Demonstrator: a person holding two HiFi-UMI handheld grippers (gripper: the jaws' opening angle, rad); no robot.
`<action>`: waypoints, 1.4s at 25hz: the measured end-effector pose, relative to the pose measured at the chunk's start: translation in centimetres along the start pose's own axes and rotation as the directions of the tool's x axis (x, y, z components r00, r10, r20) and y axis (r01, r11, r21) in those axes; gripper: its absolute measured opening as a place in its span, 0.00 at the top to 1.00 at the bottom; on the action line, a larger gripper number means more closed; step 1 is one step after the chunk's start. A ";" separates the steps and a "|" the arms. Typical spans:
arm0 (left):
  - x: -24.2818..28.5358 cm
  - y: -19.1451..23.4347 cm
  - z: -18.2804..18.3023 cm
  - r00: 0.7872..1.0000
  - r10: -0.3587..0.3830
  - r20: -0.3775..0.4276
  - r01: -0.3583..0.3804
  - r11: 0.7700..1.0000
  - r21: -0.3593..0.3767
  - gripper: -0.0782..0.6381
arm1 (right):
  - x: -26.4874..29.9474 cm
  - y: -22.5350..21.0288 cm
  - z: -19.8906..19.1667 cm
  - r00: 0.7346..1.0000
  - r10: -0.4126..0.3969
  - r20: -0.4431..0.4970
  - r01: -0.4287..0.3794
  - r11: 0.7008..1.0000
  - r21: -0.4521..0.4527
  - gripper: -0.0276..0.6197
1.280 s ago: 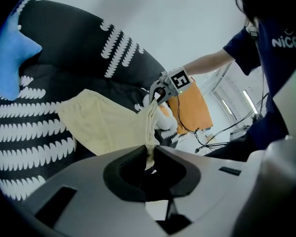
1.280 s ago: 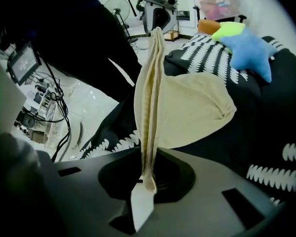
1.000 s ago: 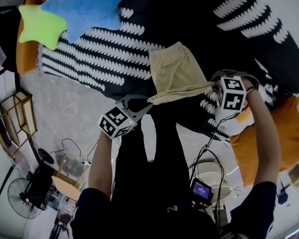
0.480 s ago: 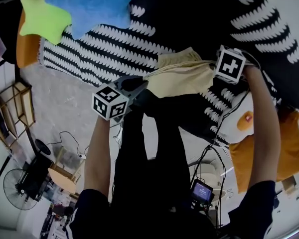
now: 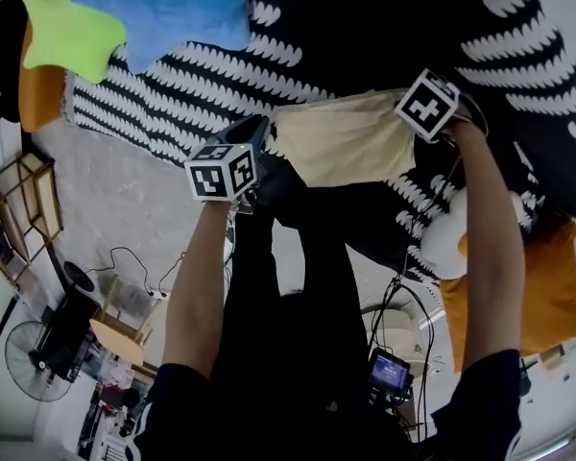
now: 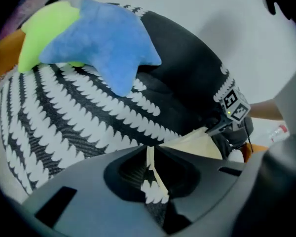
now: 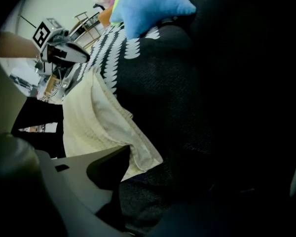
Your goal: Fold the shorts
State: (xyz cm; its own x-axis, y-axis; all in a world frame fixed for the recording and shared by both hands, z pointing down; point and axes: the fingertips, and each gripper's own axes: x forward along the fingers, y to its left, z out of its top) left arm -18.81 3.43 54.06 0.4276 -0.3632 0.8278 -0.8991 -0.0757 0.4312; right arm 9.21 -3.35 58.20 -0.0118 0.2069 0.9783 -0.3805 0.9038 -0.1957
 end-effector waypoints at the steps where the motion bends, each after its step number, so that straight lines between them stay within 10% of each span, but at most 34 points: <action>1: -0.3 0.9 0.2 0.999 0.035 0.020 -0.035 0.999 -0.025 0.82 | -0.1 -0.5 0.0 1.000 -0.008 0.015 0.008 0.999 0.034 0.54; 5: -1.3 2.6 0.6 0.997 0.067 0.048 -0.065 0.997 -0.038 0.82 | -1.7 -1.2 2.3 0.987 0.045 0.155 -0.073 0.982 0.176 0.50; 9: -1.2 0.2 0.9 1.000 0.021 -0.012 -0.017 0.962 0.273 0.81 | -3.7 -1.9 4.3 0.965 0.019 0.262 -0.064 0.984 0.167 0.62; 11: -0.9 -2.9 0.3 0.996 -0.014 -0.085 0.053 0.874 0.482 0.78 | -4.4 -0.9 2.8 0.962 0.007 0.274 -0.037 0.994 0.104 0.72; 15: 0.3 -7.7 -2.4 0.968 -0.010 -0.251 0.206 0.605 0.769 0.78 | -3.6 3.2 -0.8 0.965 0.024 0.263 0.002 0.995 -0.095 0.71; 18: 3.6 -5.7 -2.9 0.947 0.111 -0.302 0.206 0.513 0.833 0.82 | -0.5 2.4 -0.7 0.976 -0.039 0.213 0.088 0.970 -0.227 0.74; 21: 5.5 -4.8 -2.1 0.946 0.139 -0.293 0.164 0.575 0.802 0.88 | 0.7 0.8 -0.7 0.969 -0.084 0.232 0.132 0.971 -0.200 0.88; 25: 4.9 -3.7 0.6 0.979 0.118 -0.166 0.008 0.791 0.611 0.88 | 0.3 -1.2 -0.7 0.951 -0.082 0.298 0.087 0.996 -0.003 0.90; 27: 4.2 -0.7 1.4 0.974 0.194 -0.113 -0.114 0.861 0.496 0.89 | 0.8 -2.3 -0.9 0.959 -0.072 0.276 0.033 0.989 0.144 0.86; 30: 2.9 3.6 1.8 0.952 0.295 -0.088 -0.248 0.904 0.347 0.89 | 0.6 -3.3 0.2 0.953 -0.061 0.298 -0.043 0.942 0.333 0.71; 35: 1.2 3.1 1.5 0.964 0.257 -0.072 -0.230 0.938 0.261 0.88 | -2.6 -4.4 -0.3 0.891 -0.132 0.434 -0.091 0.886 0.455 0.50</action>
State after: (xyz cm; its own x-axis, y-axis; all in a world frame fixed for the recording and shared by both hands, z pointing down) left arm -21.26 1.38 55.83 0.1879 -0.3029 0.9343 -0.9659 -0.2293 0.1200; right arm 11.19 -7.80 56.52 -0.3617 -0.0973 0.9272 -0.7570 0.6111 -0.2312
